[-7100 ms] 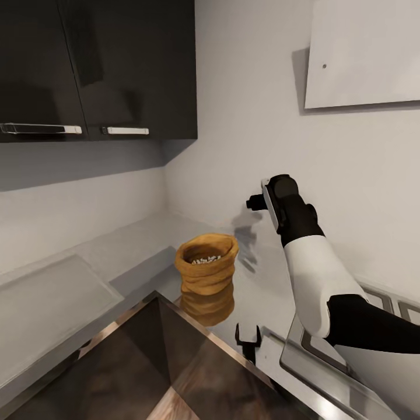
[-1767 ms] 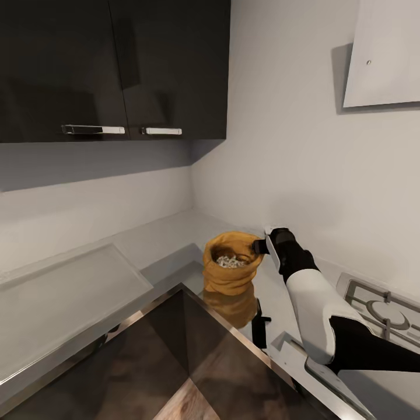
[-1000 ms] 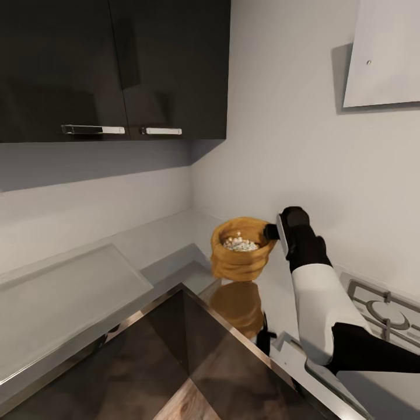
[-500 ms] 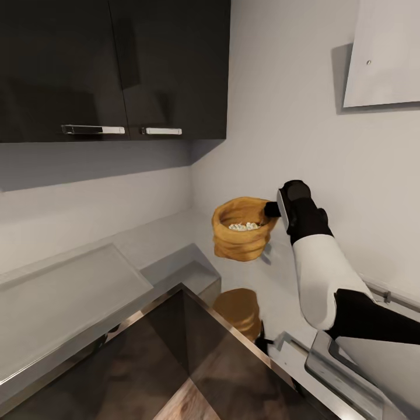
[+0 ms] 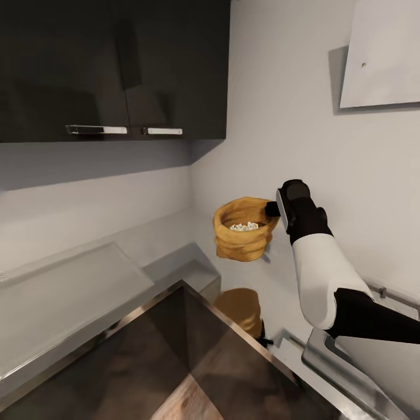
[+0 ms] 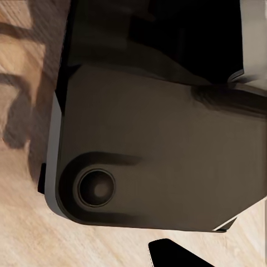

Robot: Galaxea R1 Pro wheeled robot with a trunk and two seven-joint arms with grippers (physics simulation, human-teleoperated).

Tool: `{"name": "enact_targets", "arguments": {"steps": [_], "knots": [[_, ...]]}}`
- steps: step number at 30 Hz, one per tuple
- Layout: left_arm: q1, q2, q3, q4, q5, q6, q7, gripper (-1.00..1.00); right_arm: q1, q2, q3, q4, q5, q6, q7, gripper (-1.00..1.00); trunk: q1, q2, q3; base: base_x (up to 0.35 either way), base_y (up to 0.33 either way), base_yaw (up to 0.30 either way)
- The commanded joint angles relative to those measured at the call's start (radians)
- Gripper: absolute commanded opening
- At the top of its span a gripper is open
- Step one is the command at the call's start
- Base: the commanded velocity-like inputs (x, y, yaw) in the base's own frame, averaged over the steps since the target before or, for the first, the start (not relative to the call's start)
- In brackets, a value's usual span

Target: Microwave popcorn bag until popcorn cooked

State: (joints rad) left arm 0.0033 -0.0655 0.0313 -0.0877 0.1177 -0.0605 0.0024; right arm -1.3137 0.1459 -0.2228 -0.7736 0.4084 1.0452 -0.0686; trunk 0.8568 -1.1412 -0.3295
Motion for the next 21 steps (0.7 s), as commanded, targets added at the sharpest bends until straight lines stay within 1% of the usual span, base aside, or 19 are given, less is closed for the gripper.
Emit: {"name": "enact_targets", "arguments": {"steps": [1,10,13,21], "knots": [[0.0,0.0,0.002,-0.001,0.007,-0.005,0.0,1.0,-0.001,0.001,-0.003,-0.001,-0.004,0.002,-0.007,-1.0,0.0,-0.001,-0.001,-0.325,0.0,0.0],[0.0,0.0,0.004,0.0,0.012,-0.009,0.003,1.0,-0.001,-0.005,-0.003,-0.007,-0.001,0.002,-0.007,-1.0,0.0,-0.001,-0.001,-0.346,0.0,0.0],[0.0,-0.002,0.003,0.0,0.013,-0.009,0.006,1.0,-0.001,-0.01,-0.002,-0.009,0.0,0.002,-0.008,-1.0,0.0,-0.001,-0.001,-0.349,0.0,0.0],[0.0,-0.002,0.002,0.002,0.012,-0.009,0.009,1.0,-0.001,-0.01,-0.001,-0.013,-0.001,0.002,-0.008,-1.0,0.0,-0.001,-0.001,-0.349,0.0,0.0]]}}
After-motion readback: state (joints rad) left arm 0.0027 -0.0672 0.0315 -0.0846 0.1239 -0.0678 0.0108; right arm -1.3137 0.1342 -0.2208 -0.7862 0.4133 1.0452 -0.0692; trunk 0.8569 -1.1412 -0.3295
